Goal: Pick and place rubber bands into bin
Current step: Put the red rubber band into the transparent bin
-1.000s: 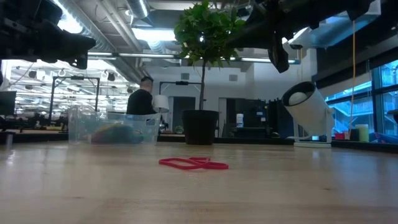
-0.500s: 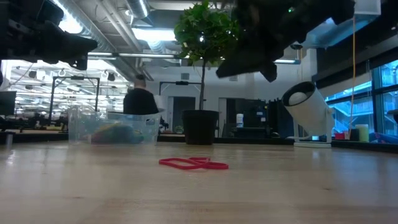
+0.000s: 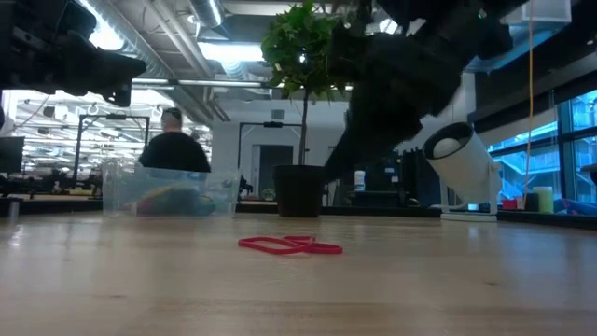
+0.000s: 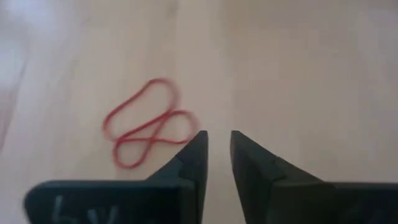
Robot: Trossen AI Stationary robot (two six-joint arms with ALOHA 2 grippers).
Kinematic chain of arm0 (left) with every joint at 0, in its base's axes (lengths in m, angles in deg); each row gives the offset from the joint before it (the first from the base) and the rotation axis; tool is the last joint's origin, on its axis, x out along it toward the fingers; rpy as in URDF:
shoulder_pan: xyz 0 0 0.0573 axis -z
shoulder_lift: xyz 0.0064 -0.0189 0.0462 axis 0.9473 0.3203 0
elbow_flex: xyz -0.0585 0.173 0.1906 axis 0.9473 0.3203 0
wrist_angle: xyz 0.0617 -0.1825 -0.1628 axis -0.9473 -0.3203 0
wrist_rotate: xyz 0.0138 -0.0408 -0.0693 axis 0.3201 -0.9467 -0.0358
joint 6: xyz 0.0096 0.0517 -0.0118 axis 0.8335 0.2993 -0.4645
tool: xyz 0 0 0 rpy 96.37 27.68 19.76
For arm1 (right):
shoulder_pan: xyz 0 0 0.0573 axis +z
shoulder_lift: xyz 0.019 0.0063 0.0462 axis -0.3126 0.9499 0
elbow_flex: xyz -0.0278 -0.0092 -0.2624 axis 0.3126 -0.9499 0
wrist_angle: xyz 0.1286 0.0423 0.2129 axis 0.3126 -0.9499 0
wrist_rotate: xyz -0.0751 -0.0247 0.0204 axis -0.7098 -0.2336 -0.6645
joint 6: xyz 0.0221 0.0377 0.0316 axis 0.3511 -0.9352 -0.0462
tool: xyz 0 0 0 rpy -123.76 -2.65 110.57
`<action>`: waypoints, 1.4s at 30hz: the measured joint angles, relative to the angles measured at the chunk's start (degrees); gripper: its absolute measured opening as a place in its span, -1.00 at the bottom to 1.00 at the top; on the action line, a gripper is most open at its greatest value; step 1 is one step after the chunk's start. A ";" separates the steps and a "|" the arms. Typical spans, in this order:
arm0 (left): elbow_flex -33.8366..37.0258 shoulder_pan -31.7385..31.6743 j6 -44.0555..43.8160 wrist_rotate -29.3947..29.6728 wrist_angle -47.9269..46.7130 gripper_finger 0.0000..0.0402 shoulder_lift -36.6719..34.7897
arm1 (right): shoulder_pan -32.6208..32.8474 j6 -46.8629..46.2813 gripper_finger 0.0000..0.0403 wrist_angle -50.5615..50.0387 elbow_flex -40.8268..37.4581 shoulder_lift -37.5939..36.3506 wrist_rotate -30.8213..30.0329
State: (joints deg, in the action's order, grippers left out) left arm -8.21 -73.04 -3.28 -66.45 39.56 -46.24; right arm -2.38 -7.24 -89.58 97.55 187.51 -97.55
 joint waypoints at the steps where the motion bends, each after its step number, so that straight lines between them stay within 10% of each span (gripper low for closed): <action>1: 0.00 0.00 0.00 0.00 -0.02 -0.99 0.00 | 0.34 1.16 -0.61 1.09 0.00 0.87 0.86; 10: 0.00 0.00 0.00 0.04 0.00 -0.97 0.00 | 1.95 8.08 -0.42 13.99 0.03 11.31 2.20; 23: 0.00 0.00 0.00 0.05 0.00 -0.99 0.00 | -1.16 1.80 -0.98 23.17 -0.22 14.19 5.60; 42: 0.00 0.02 0.00 0.07 0.00 -0.96 0.00 | -11.71 4.99 -0.92 -4.66 18.52 7.32 0.52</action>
State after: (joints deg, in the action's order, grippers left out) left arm -8.21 -73.01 -3.28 -66.38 39.56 -46.24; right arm -14.09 -2.25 -94.25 116.07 194.83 -97.03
